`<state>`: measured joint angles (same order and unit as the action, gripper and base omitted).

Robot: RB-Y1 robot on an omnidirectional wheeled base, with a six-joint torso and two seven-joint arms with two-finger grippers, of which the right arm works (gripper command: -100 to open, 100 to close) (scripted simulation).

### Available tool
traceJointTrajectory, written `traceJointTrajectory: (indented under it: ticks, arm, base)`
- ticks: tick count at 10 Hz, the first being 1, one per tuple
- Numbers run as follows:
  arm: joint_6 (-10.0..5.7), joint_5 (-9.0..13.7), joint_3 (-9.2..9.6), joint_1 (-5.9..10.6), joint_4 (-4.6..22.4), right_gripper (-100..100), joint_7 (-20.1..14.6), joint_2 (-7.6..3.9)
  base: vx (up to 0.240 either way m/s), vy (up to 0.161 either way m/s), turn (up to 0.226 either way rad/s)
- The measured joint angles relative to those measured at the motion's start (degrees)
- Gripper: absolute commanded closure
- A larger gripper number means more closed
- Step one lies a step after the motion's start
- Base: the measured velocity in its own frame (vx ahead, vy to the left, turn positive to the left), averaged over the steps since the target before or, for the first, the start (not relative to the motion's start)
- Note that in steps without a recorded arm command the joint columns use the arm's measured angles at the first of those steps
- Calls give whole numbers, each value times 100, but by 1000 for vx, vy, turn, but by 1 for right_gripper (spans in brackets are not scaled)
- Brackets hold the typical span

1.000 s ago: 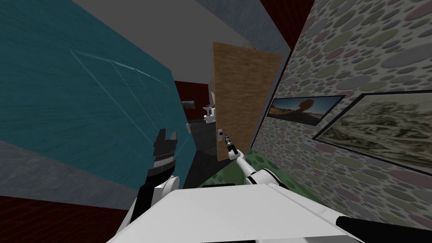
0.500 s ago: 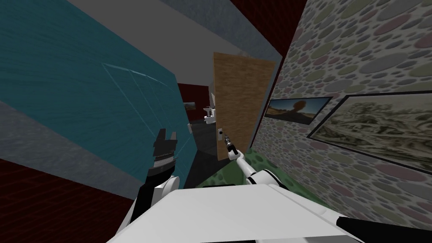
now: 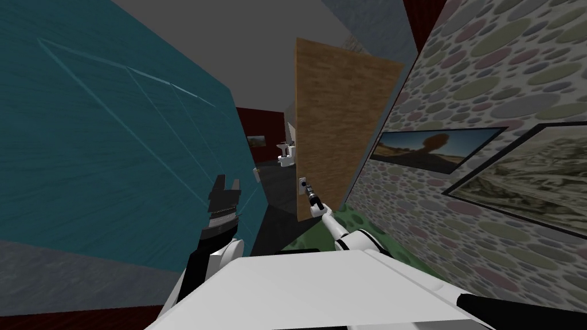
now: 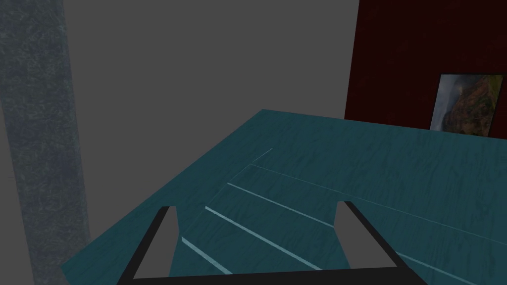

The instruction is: Push the door open

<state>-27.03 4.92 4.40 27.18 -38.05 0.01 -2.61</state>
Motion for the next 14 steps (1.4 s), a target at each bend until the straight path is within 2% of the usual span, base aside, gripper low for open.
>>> traceJointTrajectory:
  ticks: [2, 3, 9, 10, 11, 13, 14]
  arm:
    - [-19, 5, -21, 3, 14, -100, 12, 53]
    - [-22, 5, -22, 6, 14, 100, 13, 57]
    - [-11, 3, -18, -8, 24, 100, 16, 54]
    - [32, 23, -66, -67, -18, 100, 86, 61]
    - [14, 47, -104, -49, 59, 100, 134, 38]
    - [-98, 105, -219, 101, 301, 100, 212, -7]
    - [-47, 109, -248, 28, 115, 100, 274, 5]
  base:
    - [133, 38, 11]
    - [-11, -3, -4]
    - [5, 4, -3]
    - [135, 52, -32]
    - [143, 52, -22]
    - [142, 48, -17]
    - [127, 36, -56]
